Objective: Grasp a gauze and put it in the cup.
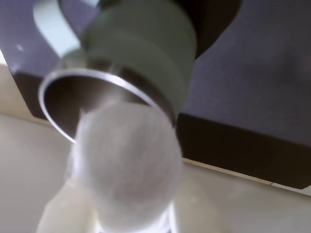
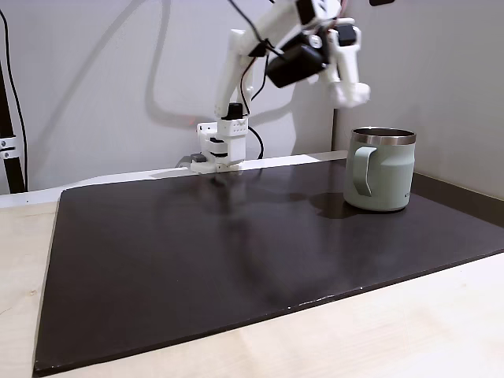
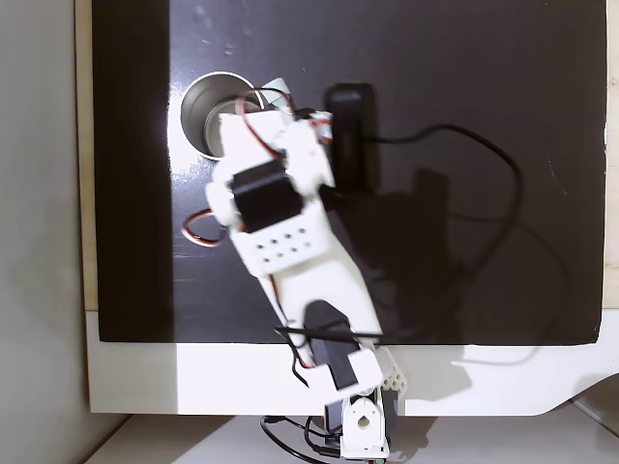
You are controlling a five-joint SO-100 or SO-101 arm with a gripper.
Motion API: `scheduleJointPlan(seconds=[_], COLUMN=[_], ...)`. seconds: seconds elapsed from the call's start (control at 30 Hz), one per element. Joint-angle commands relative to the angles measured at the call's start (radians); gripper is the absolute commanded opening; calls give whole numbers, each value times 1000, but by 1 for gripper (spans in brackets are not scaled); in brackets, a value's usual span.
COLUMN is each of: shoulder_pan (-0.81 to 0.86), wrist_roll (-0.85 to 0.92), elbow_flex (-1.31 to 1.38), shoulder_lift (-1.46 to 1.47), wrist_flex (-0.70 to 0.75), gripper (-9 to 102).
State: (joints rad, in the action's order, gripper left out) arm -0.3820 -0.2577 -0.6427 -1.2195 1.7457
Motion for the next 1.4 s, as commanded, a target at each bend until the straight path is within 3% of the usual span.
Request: scheduleJointPlan(seconds=[0.0,0.3,0.63,0.7,0.83,0.97,1.37], shoulder_pan=[-20,-51,-71,-71,-75,-83,-83], wrist_roll=[11,11,11,11,11,11,21], elbow_flex=[140,342,391,393,393,393,393], shoulder_lift=[58,232,285,285,290,290,282], wrist_flex=[-20,-66,-66,-66,-46,-38,-34], gripper=[0,0,0,3,22,33,34])
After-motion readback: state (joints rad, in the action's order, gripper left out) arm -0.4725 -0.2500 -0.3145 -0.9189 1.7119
